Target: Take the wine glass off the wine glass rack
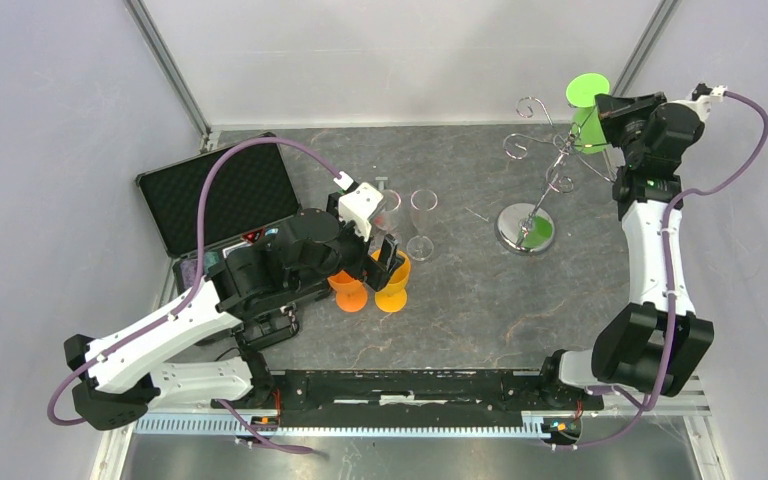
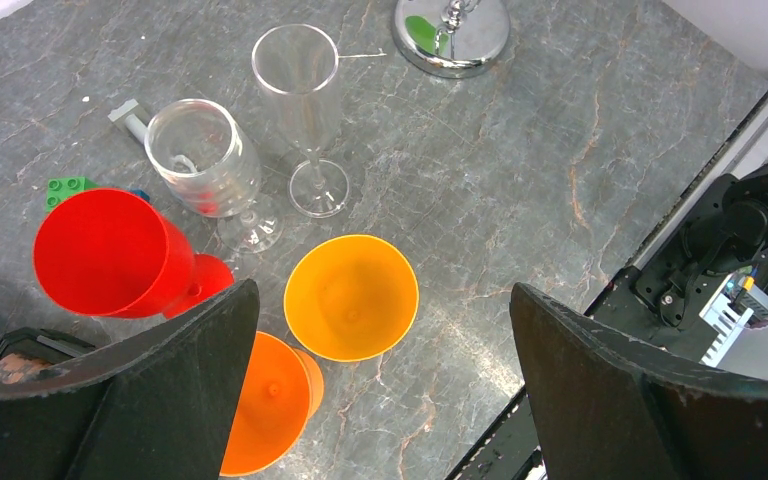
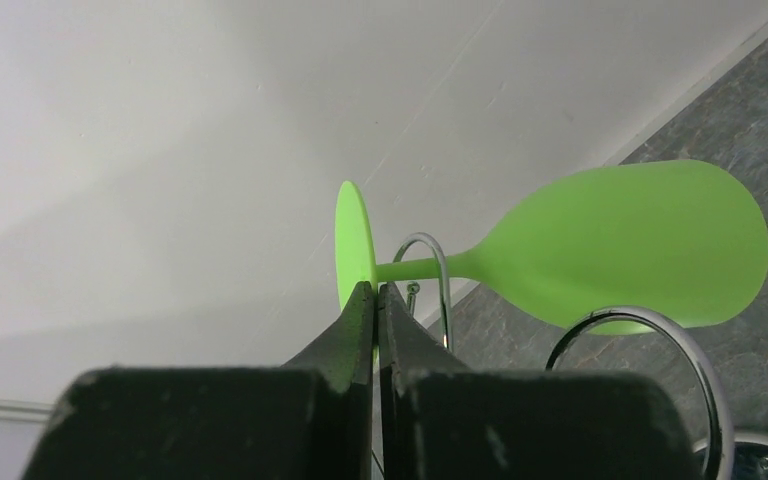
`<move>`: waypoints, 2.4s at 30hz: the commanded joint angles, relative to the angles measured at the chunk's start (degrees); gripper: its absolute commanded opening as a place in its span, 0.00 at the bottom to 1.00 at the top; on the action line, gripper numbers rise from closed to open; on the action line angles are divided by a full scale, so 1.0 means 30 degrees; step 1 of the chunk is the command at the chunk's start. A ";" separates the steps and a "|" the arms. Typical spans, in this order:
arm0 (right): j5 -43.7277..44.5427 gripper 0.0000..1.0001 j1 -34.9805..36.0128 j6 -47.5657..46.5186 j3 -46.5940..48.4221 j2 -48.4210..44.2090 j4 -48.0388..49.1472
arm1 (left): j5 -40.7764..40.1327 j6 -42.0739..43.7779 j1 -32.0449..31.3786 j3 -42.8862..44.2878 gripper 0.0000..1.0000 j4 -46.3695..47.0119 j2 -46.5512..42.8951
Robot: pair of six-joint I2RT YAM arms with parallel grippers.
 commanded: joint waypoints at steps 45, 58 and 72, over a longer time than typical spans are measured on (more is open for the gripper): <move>-0.6522 0.00 0.0428 0.7487 -0.2443 0.1607 1.9661 | 0.0394 -0.1503 0.0001 -0.0484 1.00 0.2563 -0.0799; -0.8415 0.00 0.0724 0.9328 -0.2348 -0.2394 2.0702 | 1.0480 -0.9640 0.6120 -0.1513 1.00 0.8409 -0.0809; -0.8905 0.00 0.1684 1.6347 -0.9108 -0.9568 2.4819 | 1.5995 -1.4425 0.9968 -0.0219 1.00 1.4560 0.1589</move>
